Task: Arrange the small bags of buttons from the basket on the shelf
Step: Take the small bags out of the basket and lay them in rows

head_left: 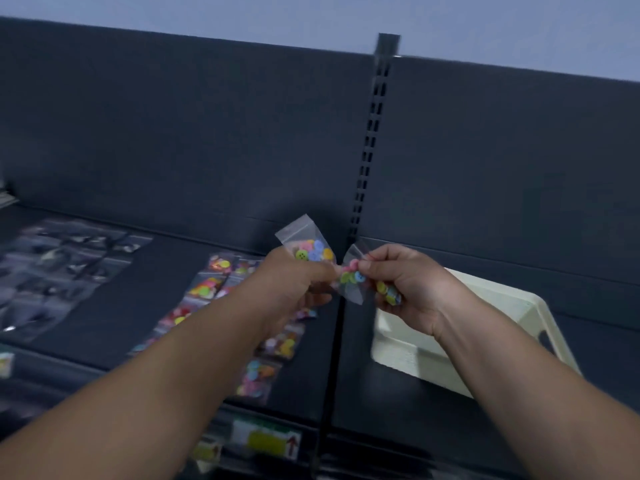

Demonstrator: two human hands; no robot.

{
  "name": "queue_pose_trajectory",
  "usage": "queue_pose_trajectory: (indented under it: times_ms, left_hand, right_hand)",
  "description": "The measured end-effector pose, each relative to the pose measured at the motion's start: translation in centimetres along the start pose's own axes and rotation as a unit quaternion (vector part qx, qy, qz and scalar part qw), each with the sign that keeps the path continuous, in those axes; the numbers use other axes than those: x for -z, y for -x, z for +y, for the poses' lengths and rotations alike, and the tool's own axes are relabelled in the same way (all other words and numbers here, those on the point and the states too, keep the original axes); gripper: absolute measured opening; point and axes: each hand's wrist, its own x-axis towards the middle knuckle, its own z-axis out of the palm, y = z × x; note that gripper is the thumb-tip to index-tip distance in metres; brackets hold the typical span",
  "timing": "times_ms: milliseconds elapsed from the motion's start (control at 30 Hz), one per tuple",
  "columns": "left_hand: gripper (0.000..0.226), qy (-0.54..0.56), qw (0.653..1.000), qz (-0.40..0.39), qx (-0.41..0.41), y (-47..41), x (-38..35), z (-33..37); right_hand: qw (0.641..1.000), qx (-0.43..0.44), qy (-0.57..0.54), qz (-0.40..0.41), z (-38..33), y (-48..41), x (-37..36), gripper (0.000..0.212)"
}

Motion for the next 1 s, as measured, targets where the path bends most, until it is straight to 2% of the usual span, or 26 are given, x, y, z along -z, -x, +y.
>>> queue_pose_trajectory:
  times_ms: [67, 200, 333, 400, 500, 733, 867, 1000]
  left_hand:
    - [0.020, 0.000, 1.000, -0.008, 0.009, 1.3, 2.9, 0.2]
    - [0.012, -0.012, 0.999, 0.038, -0.005, 3.1, 9.2, 1.0]
    - [0.015, -0.005, 0.997, 0.072, -0.039, 4.2, 14.6, 1.3]
    - [0.017, 0.006, 0.996, 0.067, -0.056, 4.7, 16.4, 1.5]
    - [0.016, 0.007, 0.997, 0.042, -0.061, 5.2, 18.2, 1.9]
    - [0.017, -0.043, 0.999, 0.014, -0.018, 4.8, 20.8, 2.8]
    - [0.016, -0.008, 1.000, 0.006, 0.020, 4.0, 22.4, 2.4]
    - [0.011, 0.037, 0.998, 0.018, 0.052, 2.9, 23.1, 1.8]
  right_hand:
    - [1.000, 0.019, 0.013, -0.005, 0.3, 0.1, -3.6, 0.021]
    - [0.999, 0.033, 0.038, -0.018, 1.1, 0.3, -10.6, 0.023]
    - [0.999, -0.008, 0.028, -0.039, 1.7, 0.7, -15.6, 0.014]
    - [0.999, -0.027, 0.014, -0.044, 1.9, 0.8, -17.5, 0.011]
    - [0.999, -0.010, -0.003, -0.032, 1.9, 1.1, -19.6, 0.015]
    - [0.996, 0.042, 0.034, 0.065, -0.5, 1.1, -18.5, 0.016]
    - [0.992, 0.047, 0.048, 0.105, -1.2, 0.3, -15.9, 0.023]
    - [0.992, 0.013, 0.046, 0.120, -0.5, -1.7, -13.6, 0.019]
